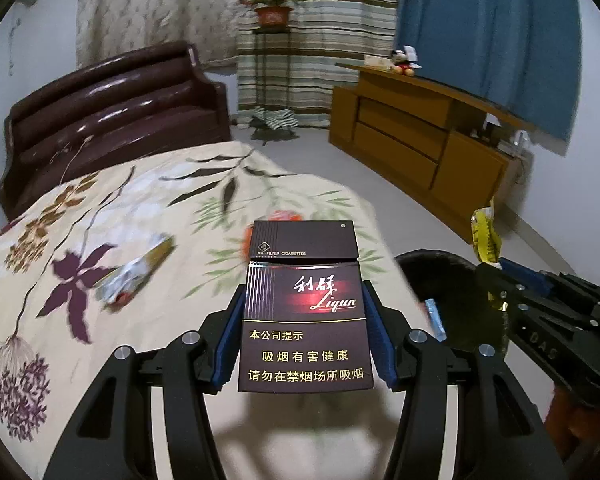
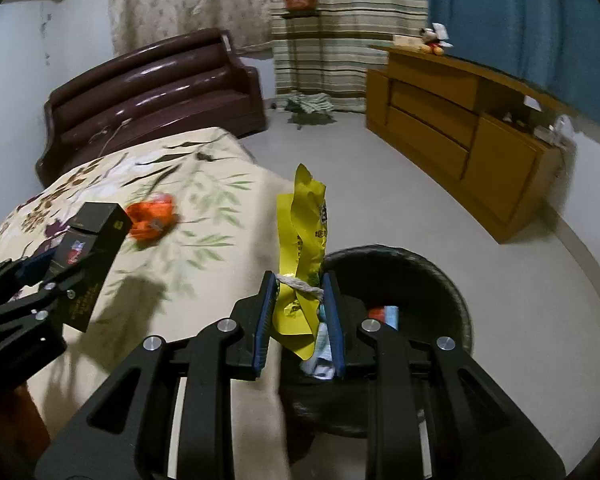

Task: Collect trash
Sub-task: 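Carry the cigarette box and yellow bag over the bin and open both grippers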

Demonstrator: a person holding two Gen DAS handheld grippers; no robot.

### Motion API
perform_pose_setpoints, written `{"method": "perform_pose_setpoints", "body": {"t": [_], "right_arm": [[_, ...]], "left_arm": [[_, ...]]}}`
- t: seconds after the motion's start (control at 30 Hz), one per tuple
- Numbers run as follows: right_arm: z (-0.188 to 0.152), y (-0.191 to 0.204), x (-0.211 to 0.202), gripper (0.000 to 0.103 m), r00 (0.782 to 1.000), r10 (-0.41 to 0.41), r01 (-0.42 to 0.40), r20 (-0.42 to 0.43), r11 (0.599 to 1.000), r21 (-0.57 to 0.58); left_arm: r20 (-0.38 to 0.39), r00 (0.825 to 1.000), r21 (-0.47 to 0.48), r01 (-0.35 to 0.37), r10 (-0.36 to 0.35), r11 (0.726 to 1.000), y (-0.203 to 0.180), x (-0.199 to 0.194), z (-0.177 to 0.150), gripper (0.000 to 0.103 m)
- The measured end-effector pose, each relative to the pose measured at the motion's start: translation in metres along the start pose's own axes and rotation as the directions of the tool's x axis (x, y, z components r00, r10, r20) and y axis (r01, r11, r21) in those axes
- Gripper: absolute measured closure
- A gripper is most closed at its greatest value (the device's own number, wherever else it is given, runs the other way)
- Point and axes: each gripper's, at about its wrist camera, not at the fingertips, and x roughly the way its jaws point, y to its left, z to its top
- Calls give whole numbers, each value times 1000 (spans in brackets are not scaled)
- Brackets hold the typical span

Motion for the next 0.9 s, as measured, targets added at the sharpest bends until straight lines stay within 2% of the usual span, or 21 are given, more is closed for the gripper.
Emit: {"method": "perform_pose_setpoints", "body": {"t": [0.43, 0.9], "right_arm": [[-11, -63, 18, 79, 996, -85, 86, -24, 993, 79], [-14, -95, 43, 79, 993, -101, 107, -53, 987, 120]], "left_arm": [[-16, 998, 90, 64, -62, 994, -70, 33, 16, 49], [-44, 998, 149, 56, -50, 987, -109, 70, 27, 49]]}}
